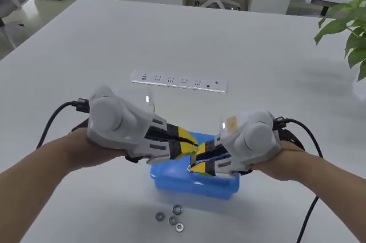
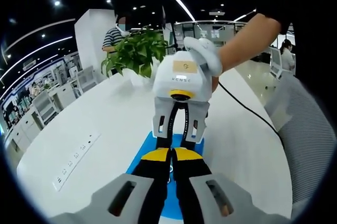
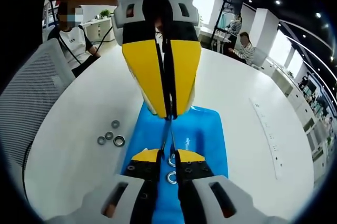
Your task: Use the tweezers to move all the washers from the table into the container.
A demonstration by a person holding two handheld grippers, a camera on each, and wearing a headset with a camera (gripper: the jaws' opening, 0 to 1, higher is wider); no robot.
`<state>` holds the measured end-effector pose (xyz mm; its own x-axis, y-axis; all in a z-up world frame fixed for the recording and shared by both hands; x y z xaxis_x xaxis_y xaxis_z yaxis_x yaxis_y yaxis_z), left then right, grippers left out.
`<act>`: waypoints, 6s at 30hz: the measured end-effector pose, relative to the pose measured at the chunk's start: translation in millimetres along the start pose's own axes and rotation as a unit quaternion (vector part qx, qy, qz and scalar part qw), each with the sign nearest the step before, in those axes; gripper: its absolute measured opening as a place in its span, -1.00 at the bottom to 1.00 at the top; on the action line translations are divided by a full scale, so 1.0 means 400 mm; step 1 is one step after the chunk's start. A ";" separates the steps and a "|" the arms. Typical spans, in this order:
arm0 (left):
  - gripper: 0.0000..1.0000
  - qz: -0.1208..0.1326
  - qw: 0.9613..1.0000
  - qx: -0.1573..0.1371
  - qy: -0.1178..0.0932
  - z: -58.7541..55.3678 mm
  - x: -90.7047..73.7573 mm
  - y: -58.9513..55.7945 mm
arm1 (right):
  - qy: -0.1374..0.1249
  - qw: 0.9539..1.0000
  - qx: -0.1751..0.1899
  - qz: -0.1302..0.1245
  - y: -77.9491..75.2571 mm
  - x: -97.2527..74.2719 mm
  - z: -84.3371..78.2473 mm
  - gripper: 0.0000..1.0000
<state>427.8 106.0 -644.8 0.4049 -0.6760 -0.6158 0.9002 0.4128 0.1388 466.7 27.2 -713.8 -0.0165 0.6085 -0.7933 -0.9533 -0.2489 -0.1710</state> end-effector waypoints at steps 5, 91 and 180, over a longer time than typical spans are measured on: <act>-0.89 0.004 1.000 -0.005 -0.006 0.016 -0.011 -0.001 | 0.001 1.000 0.001 -0.004 0.007 -0.014 0.004 -0.72; -0.89 -0.008 0.999 -0.036 0.003 -0.011 -0.110 -0.131 | -0.053 0.974 0.205 -0.081 0.234 -0.225 -0.101 0.56; -0.89 -0.018 0.999 -0.044 0.015 -0.054 -0.063 -0.170 | -0.063 0.995 0.071 0.008 0.228 -0.083 0.004 -0.16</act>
<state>352.9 108.2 -655.3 0.3669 -0.6725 -0.6428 0.8958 0.4417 0.0492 379.9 -14.5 -702.0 -0.0609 0.6967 -0.7148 -0.9855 -0.1558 -0.0679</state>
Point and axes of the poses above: the centre of the closed fingertips' face, and the gripper's own axes: x roughly forward along the fingers, y roughly to its left, z roughly out of its top, the point moved 7 cm from there along -x, roughly backward along the fingers, and after that the axes turned 10 degrees about y, right-handed, at the moved point
